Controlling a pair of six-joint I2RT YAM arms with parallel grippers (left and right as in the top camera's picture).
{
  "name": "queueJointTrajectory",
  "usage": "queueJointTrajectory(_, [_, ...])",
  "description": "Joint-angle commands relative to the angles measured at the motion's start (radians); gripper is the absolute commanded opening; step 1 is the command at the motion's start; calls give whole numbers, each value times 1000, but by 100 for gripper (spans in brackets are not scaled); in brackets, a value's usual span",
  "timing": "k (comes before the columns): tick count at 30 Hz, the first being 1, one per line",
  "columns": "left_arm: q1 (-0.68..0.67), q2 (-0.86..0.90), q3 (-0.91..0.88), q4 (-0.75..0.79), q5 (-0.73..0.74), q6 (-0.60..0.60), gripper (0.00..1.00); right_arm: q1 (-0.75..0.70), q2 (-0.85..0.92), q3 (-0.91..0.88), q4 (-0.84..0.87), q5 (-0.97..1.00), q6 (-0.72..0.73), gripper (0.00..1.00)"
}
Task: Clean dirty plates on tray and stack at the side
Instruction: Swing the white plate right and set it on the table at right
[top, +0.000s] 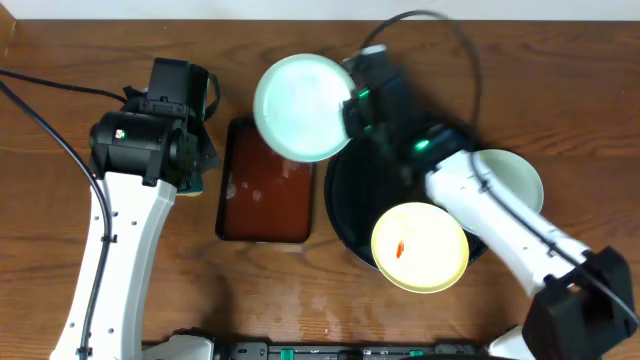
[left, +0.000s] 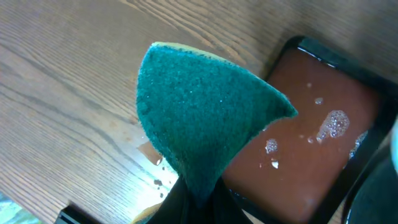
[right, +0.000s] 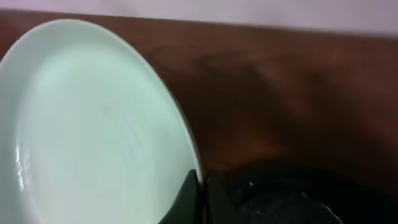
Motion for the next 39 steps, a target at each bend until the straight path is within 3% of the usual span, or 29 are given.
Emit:
queueJointTrajectory(1, [4, -2, -4, 14, 41, 28, 8, -166, -65, 15, -46, -259, 79, 1])
queueJointTrajectory(6, [4, 4, -5, 40, 136, 94, 8, -429, -113, 15, -199, -251, 70, 1])
queueJointTrajectory(15, [3, 4, -5, 58, 145, 97, 8, -892, -122, 13, -375, -246, 71, 1])
queueJointTrajectory(19, [3, 4, -5, 58, 145, 97, 8, -1035, -118, 11, -426, -137, 71, 1])
queueJointTrajectory(26, [3, 4, -5, 58, 145, 97, 8, -1184, -97, -47, -468, 5, 96, 1])
queueJointTrajectory(35, [3, 4, -7, 58, 145, 97, 7, -1234, -18, -172, -344, 70, 123, 1])
queueJointTrajectory(37, [3, 4, -7, 59, 145, 97, 8, -1234, -6, -172, -336, 64, 123, 6])
queueJointTrajectory(39, [3, 4, -7, 59, 145, 97, 8, -1234, -5, -172, -338, 46, 120, 24])
